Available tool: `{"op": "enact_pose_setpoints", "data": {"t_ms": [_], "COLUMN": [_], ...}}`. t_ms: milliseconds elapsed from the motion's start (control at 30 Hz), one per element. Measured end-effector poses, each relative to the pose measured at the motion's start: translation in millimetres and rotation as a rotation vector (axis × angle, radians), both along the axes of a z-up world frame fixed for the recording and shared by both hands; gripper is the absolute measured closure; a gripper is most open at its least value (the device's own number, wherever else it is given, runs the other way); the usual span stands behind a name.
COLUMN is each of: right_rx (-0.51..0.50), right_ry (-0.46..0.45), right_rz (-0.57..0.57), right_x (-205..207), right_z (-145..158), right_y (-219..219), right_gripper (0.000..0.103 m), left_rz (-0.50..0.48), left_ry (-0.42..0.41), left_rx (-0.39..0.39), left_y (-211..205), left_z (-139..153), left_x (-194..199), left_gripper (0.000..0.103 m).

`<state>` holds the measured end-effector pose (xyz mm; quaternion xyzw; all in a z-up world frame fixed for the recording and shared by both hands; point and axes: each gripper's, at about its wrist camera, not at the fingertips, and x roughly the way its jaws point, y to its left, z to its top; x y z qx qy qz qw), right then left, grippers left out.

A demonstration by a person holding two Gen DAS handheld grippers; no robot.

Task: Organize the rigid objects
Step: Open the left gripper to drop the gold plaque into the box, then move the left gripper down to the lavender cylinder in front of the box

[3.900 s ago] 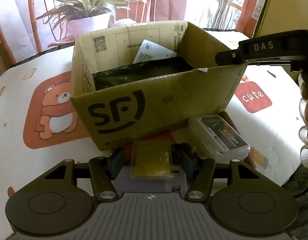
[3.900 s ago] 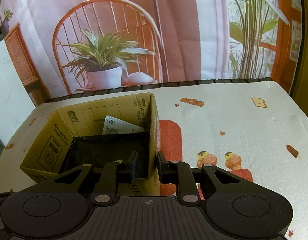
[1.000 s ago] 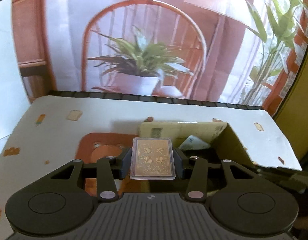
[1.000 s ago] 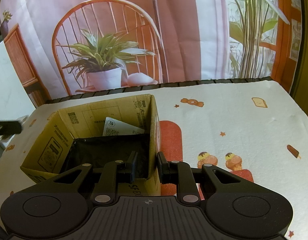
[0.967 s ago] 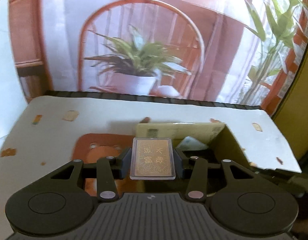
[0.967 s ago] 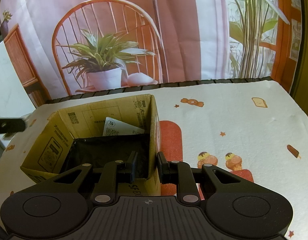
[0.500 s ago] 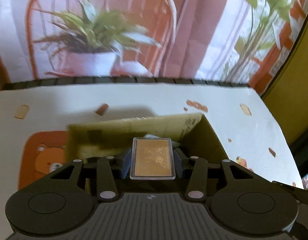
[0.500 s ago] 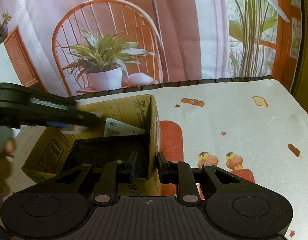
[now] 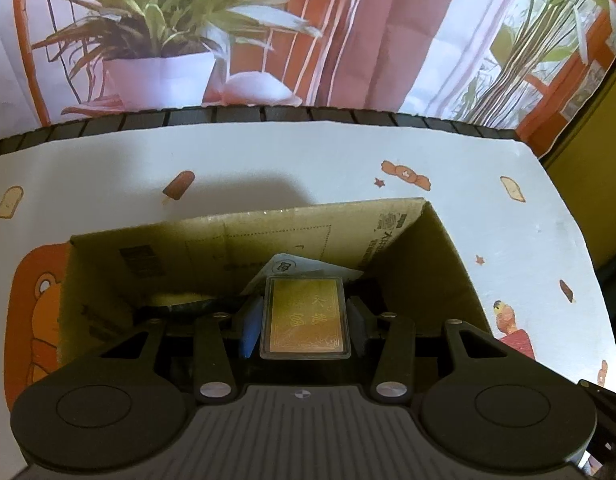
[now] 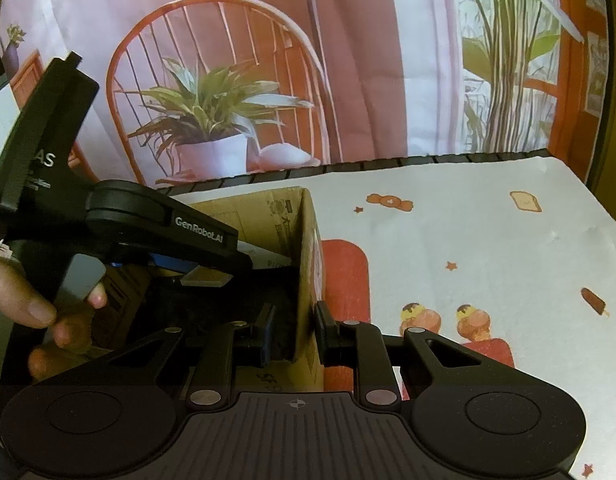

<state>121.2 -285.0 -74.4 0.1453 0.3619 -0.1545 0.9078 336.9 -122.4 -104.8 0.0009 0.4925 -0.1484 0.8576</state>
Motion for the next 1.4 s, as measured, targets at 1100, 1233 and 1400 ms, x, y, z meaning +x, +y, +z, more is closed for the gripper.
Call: {"op": "enact_pose_setpoints", "data": {"t_ms": [1100, 1233, 1400], "right_rx": [0.004, 0.005, 0.003], "right_ry": [-0.003, -0.001, 0.001], "right_rz": [0.0, 0.0, -0.001], "right_x": [-3, -3, -3], "right_z": [3, 3, 3], "right_y": [-1, -1, -1], "right_gripper": [0.083, 0.083, 0.083], "left_rz": [-0.039, -0.012, 0.04], "left_ry": [-0.316, -0.34, -0.287], "left_rx": [-0.013, -0.006, -0.009], "left_y": [55, 79, 104], "left_z": [73, 78, 68], "left_x": [-93, -119, -146], "left_gripper": [0.05, 0.05, 0.05]}}
